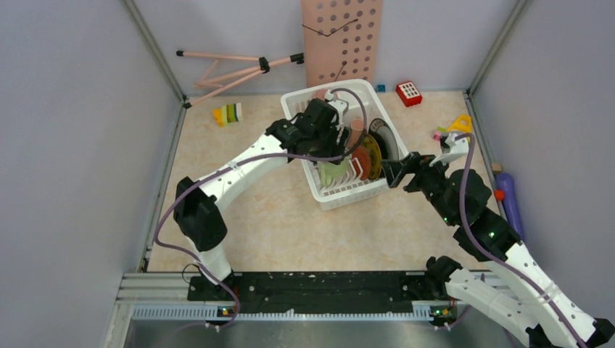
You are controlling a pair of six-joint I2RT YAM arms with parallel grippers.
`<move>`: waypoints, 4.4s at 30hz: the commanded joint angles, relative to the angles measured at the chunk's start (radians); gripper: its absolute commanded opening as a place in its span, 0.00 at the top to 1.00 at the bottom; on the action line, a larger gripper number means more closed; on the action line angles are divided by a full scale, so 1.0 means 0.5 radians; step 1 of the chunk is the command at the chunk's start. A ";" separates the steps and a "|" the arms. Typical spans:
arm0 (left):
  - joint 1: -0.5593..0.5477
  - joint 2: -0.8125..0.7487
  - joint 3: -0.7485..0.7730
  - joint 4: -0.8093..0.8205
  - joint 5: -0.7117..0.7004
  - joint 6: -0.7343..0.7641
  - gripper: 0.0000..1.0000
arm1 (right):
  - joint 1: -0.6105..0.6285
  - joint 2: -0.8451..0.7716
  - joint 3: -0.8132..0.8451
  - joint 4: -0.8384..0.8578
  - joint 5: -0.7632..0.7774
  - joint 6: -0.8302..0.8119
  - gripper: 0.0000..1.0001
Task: Load the mixed dishes into the dish rack
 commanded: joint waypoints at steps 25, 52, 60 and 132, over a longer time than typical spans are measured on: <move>-0.062 0.520 0.321 -0.484 0.826 1.228 1.00 | -0.012 -0.010 0.004 0.025 -0.071 0.002 0.22; -0.061 0.567 0.398 -0.176 0.925 0.869 0.69 | -0.011 -0.042 0.012 -0.026 -0.064 -0.008 0.22; -0.059 0.560 0.345 -0.081 1.015 0.790 0.39 | -0.011 -0.032 0.013 -0.022 -0.073 -0.009 0.22; -0.071 -0.497 -0.634 0.583 0.412 0.178 0.08 | -0.010 0.042 0.104 -0.185 0.259 -0.024 0.20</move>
